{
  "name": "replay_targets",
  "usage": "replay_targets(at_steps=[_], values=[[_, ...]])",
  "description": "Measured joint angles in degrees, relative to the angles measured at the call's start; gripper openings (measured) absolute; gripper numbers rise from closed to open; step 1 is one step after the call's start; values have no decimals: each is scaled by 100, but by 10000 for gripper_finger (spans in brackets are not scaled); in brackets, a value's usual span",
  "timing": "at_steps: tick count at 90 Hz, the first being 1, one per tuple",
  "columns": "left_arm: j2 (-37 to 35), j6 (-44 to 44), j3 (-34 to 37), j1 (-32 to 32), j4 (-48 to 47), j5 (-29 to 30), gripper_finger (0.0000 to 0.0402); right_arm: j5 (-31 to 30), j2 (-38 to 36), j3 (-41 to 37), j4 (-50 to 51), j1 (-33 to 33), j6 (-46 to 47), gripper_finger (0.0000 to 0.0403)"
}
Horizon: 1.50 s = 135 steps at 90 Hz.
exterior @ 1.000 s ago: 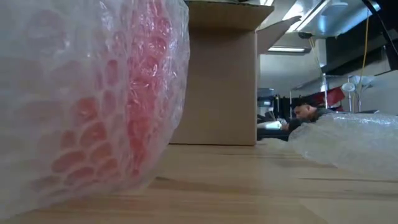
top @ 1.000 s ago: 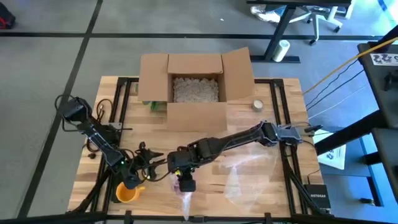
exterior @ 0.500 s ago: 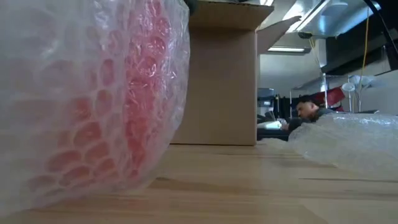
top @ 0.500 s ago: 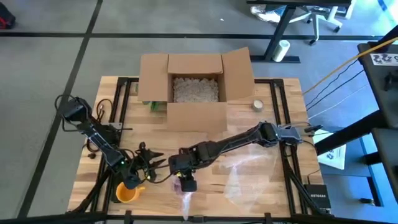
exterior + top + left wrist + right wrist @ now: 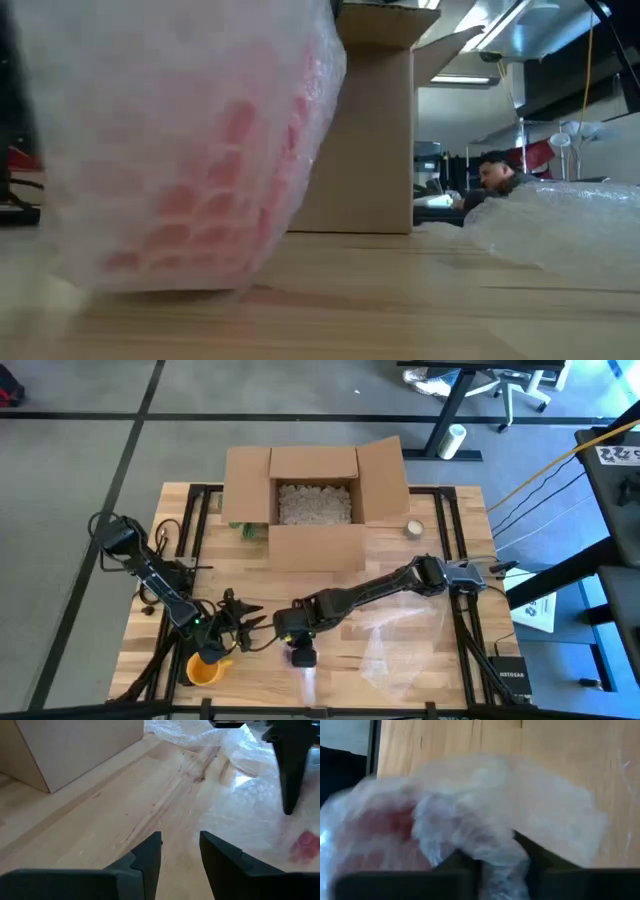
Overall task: Wrap mug
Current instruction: Put the wrapped red cup into the cardboard box
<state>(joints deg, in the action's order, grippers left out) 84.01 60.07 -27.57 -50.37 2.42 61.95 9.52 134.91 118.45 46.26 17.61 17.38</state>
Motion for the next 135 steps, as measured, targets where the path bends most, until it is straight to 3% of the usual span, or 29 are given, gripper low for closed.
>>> replay_targets(at_steps=[21,42,57,83,105,119,135], values=[[0,0,0,0,0,1,117,17,15,356,308,0,20,21],[0,-22,0,0,-2,0,117,-140,-34,1648,1307,9,-113,21],[4,-78,0,0,-3,2,117,-216,-457,1626,1158,7,-128,21],[4,-122,-2,0,24,31,117,-1374,-1293,1642,467,-117,-545,20],[4,-176,-2,28,36,35,117,-2560,-1906,1652,525,-776,-539,20],[4,-231,-2,168,35,-99,117,-2372,-2120,1650,851,-1431,-434,20],[4,-432,-2,471,41,-434,117,-1607,-2216,1650,1277,-2363,-247,20]])
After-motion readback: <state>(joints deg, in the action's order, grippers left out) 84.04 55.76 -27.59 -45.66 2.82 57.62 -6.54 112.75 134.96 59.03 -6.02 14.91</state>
